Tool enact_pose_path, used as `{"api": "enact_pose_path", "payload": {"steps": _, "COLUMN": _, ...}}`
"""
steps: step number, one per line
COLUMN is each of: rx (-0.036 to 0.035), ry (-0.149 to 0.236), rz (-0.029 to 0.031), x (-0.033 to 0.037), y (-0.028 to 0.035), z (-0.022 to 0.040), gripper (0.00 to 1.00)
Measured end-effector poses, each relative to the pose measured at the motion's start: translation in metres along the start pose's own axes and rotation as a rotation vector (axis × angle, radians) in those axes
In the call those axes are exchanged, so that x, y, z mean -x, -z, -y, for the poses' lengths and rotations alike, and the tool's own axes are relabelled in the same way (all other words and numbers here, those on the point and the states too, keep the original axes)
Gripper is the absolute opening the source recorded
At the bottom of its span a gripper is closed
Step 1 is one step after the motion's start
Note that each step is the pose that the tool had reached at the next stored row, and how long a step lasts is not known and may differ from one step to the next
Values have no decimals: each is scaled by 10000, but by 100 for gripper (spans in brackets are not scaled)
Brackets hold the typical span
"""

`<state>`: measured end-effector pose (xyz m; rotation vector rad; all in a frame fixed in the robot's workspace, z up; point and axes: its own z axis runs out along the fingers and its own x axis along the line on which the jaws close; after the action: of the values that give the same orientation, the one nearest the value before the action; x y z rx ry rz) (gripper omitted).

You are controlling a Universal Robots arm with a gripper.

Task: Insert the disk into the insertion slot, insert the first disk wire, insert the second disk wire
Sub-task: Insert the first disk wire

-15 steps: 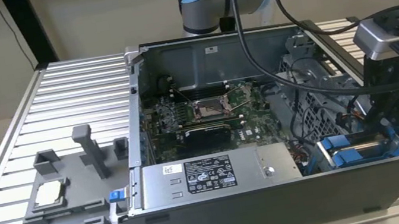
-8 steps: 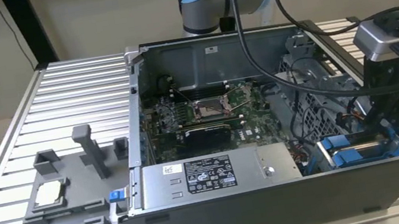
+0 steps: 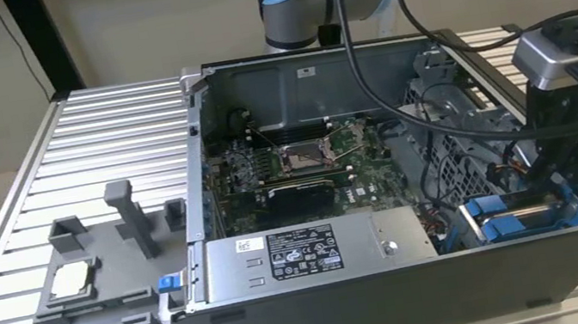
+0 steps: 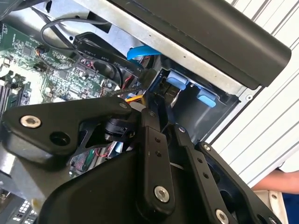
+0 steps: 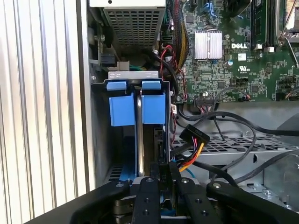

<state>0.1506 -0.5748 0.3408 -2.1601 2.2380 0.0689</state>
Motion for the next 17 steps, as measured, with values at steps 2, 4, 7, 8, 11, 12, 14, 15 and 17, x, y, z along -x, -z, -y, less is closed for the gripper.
{"api": "enact_pose_path", "payload": {"steps": 2, "rx": 1, "ry": 26, "rz": -1, "x": 0, "y": -2, "z": 0, "gripper": 0}}
{"api": "enact_pose_path", "payload": {"steps": 4, "rx": 2, "ry": 38, "rz": -1, "x": 0, "y": -5, "z": 0, "gripper": 0}}
{"api": "enact_pose_path", "payload": {"steps": 7, "rx": 3, "ry": 55, "rz": -1, "x": -1, "y": -12, "z": 0, "gripper": 0}}
{"api": "enact_pose_path", "payload": {"steps": 8, "rx": 3, "ry": 59, "rz": -1, "x": -1, "y": -15, "z": 0, "gripper": 0}}
{"api": "enact_pose_path", "payload": {"steps": 11, "rx": 3, "ry": 73, "rz": -3, "x": -1, "y": -21, "z": 0, "gripper": 0}}
{"api": "enact_pose_path", "payload": {"steps": 12, "rx": 4, "ry": 75, "rz": -3, "x": -1, "y": -23, "z": 0, "gripper": 0}}
{"api": "enact_pose_path", "payload": {"steps": 14, "rx": 4, "ry": 76, "rz": -2, "x": -1, "y": -26, "z": 0, "gripper": 0}}
{"api": "enact_pose_path", "payload": {"steps": 15, "rx": 4, "ry": 77, "rz": 1, "x": 0, "y": -27, "z": 1, "gripper": 0}}
{"api": "enact_pose_path", "payload": {"steps": 17, "rx": 4, "ry": 76, "rz": 1, "x": 2, "y": -28, "z": 0, "gripper": 0}}
